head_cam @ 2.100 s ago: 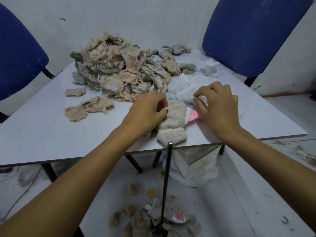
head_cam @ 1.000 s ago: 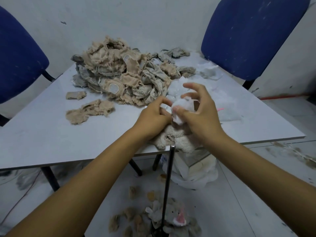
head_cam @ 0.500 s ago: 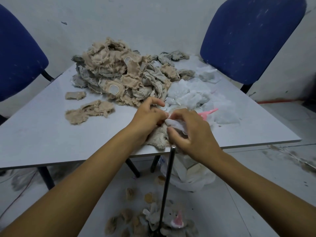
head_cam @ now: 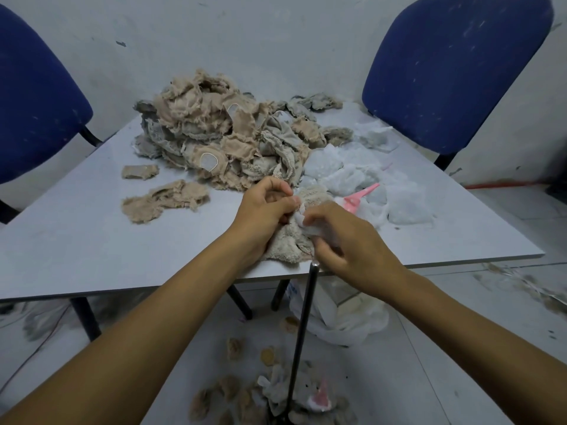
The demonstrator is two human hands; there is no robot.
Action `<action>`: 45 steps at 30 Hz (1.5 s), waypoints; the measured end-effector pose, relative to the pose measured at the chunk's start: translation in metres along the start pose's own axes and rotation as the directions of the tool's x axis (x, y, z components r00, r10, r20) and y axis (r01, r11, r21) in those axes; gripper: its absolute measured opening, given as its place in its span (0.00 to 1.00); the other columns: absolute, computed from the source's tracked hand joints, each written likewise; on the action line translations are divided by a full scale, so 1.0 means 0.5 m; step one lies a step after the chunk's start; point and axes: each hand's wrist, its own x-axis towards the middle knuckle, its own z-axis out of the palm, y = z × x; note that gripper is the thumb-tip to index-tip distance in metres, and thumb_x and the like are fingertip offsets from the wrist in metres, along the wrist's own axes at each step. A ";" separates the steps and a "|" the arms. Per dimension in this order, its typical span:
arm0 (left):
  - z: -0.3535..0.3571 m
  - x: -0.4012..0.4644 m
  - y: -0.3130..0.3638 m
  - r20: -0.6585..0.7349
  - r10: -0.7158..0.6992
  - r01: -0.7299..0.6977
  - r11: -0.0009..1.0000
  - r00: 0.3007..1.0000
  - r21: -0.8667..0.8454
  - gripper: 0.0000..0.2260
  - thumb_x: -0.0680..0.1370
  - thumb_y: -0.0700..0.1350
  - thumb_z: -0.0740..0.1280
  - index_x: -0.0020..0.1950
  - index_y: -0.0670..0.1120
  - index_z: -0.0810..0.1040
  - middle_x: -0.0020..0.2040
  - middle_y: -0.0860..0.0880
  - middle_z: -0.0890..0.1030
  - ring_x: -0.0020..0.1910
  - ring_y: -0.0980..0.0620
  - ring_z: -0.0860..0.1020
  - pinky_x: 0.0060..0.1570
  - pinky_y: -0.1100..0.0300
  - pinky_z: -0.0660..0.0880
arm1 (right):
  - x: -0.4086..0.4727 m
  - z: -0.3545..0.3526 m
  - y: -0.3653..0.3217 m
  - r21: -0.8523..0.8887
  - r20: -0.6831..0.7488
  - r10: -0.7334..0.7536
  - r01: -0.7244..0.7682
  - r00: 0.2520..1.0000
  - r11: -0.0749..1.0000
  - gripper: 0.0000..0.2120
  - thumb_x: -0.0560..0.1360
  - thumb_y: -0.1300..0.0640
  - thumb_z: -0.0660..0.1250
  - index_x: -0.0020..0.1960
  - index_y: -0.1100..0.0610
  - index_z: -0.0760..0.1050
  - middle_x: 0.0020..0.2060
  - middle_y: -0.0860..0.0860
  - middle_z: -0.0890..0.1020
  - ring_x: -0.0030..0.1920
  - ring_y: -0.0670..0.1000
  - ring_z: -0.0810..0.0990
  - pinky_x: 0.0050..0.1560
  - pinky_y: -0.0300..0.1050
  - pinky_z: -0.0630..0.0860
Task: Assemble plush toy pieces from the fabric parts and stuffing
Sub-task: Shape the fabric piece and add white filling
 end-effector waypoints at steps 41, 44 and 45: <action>0.003 -0.011 0.007 0.038 0.016 -0.017 1.000 0.999 0.020 0.09 0.76 0.33 0.70 0.42 0.46 0.75 0.34 0.48 0.75 0.31 0.55 0.73 0.32 0.65 0.71 | 0.009 -0.006 0.004 0.291 -0.071 0.188 -0.160 0.980 0.943 0.17 0.75 0.64 0.69 0.60 0.51 0.71 0.54 0.47 0.75 0.57 0.41 0.75 0.52 0.35 0.73; 0.003 -0.012 0.006 0.039 0.016 -0.018 0.999 0.999 0.031 0.09 0.76 0.33 0.70 0.42 0.46 0.75 0.35 0.48 0.76 0.32 0.56 0.73 0.32 0.65 0.72 | 0.011 -0.001 0.004 0.199 -0.117 0.219 -0.193 0.969 0.961 0.12 0.76 0.57 0.71 0.58 0.51 0.76 0.54 0.44 0.79 0.56 0.39 0.76 0.55 0.40 0.76; 0.003 -0.012 0.006 0.034 0.016 -0.017 0.999 0.999 0.030 0.09 0.76 0.33 0.70 0.42 0.46 0.75 0.35 0.48 0.76 0.31 0.56 0.73 0.32 0.65 0.72 | 0.011 -0.003 0.003 0.237 -0.100 0.224 -0.196 0.969 0.952 0.11 0.76 0.58 0.71 0.57 0.50 0.76 0.53 0.42 0.80 0.55 0.39 0.78 0.53 0.39 0.77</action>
